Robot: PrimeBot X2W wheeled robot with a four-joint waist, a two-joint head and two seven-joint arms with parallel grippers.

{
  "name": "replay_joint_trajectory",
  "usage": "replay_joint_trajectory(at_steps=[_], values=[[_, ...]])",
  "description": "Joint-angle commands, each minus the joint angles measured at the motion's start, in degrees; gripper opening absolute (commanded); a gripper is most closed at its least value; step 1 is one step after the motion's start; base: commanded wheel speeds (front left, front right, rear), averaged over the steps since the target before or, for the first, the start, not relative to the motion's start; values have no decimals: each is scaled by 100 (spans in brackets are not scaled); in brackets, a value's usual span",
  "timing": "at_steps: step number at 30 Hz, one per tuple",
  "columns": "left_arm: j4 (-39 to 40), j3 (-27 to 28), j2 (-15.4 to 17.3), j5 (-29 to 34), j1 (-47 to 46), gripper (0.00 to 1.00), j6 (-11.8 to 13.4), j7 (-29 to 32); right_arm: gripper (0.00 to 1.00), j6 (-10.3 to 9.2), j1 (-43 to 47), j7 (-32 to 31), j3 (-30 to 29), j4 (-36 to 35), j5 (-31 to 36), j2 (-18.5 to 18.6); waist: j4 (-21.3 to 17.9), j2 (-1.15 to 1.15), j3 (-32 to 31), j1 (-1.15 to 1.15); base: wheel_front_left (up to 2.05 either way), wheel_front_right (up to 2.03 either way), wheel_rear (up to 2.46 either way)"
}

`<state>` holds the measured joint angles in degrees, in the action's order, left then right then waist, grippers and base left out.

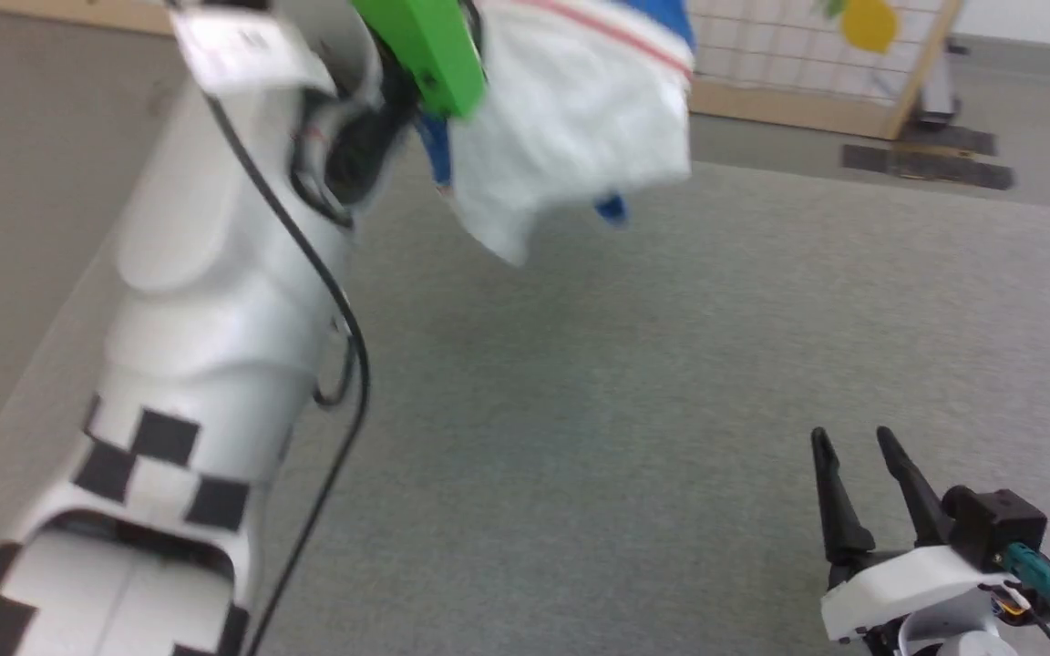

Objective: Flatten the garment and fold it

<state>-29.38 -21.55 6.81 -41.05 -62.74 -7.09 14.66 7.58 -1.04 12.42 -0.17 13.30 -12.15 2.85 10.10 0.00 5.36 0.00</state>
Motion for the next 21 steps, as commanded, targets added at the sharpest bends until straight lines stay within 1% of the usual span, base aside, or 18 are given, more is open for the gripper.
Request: replay_joint_trajectory(at_steps=[1, 6, 10, 11, 14, 17, 18, 19, 21], values=[[7, -105, -26, -15, 311, 0, -39, 33, 100, -9, 48, 43, -27, 29, -22, 3, -522, 0, -211, 0, 0, 0, 0], [-165, -556, -137, -140, 1187, 0, -39, 123, 100, -9, 128, 79, -165, 68, -16, 3, -900, 0, -156, 0, 0, 0, 0], [-632, -1057, -160, 13, 1900, 0, -37, 308, 100, -9, 152, 101, -170, 73, -43, 3, -1167, 0, -97, 0, 0, 0, 0], [-805, -1208, -163, 48, 2095, 0, -37, 435, 100, -9, 155, 107, -164, 79, -60, 3, -1224, 0, -96, 0, 0, 0, 0], [-1187, -1493, -178, 65, 2502, 0, -37, 735, 100, -9, 160, 126, -144, 86, -99, 3, -1317, 0, -78, 0, 0, 0, 0], [-1414, -1496, -197, -67, 2735, 1, -27, 812, 100, -9, 184, 144, -133, 100, -123, 3, -1333, 0, -87, 0, 0, 0, 0], [-1408, -1430, -210, -141, 2747, 36, -26, 749, 100, -9, 196, 150, -146, 104, -130, 3, -1309, 0, -100, 0, 0, 0, 0], [-1362, -1313, -229, -248, 2743, 100, -13, 625, 100, -9, 216, 155, -158, 112, -137, 3, -1272, 0, -130, 0, 0, 0, 0], [-1212, -1073, -255, -452, 2705, 100, 13, 384, 100, -9, 253, 162, -164, 133, -143, 3, -1196, 0, -207, 0, 0, 0, 0]])
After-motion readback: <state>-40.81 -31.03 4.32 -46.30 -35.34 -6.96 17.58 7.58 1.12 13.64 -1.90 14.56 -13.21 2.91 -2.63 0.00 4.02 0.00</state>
